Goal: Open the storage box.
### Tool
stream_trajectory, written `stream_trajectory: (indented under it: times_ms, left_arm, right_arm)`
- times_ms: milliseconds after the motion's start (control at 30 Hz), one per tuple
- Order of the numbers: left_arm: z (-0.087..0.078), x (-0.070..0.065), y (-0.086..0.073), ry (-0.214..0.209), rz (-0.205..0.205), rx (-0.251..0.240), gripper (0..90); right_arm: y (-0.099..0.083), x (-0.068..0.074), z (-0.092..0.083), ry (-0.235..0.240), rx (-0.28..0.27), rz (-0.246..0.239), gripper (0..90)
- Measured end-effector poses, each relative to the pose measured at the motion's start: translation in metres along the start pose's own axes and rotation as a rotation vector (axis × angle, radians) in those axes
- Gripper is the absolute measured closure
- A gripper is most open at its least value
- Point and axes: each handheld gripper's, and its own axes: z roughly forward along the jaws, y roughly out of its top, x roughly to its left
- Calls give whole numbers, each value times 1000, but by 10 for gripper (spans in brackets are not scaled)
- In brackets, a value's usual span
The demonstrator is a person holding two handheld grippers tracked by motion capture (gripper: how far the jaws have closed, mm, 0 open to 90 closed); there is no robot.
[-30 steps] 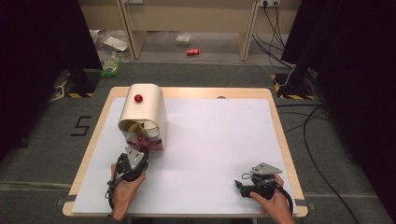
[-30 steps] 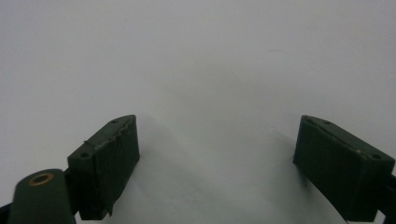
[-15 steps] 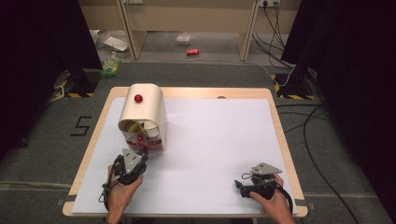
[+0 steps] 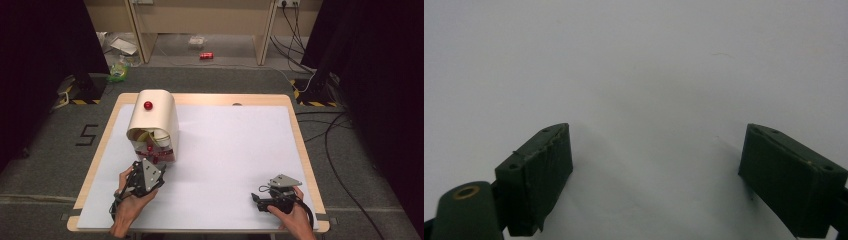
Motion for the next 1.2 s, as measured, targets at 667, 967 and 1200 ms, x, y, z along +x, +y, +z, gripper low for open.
stream_trajectory:
  times_ms: [667, 967, 1200]
  left_arm:
    - [10, 3, 0, -77, 29, 2, 382]
    - [7, 6, 0, -99, -7, -47, 394]
    - [10, 2, -2, -89, 88, -29, 379]
  right_arm:
    - [0, 0, 0, 0, 0, 0, 138]
    - [0, 0, 0, 0, 0, 0, 138]
    - [0, 0, 0, 0, 0, -2, 137]
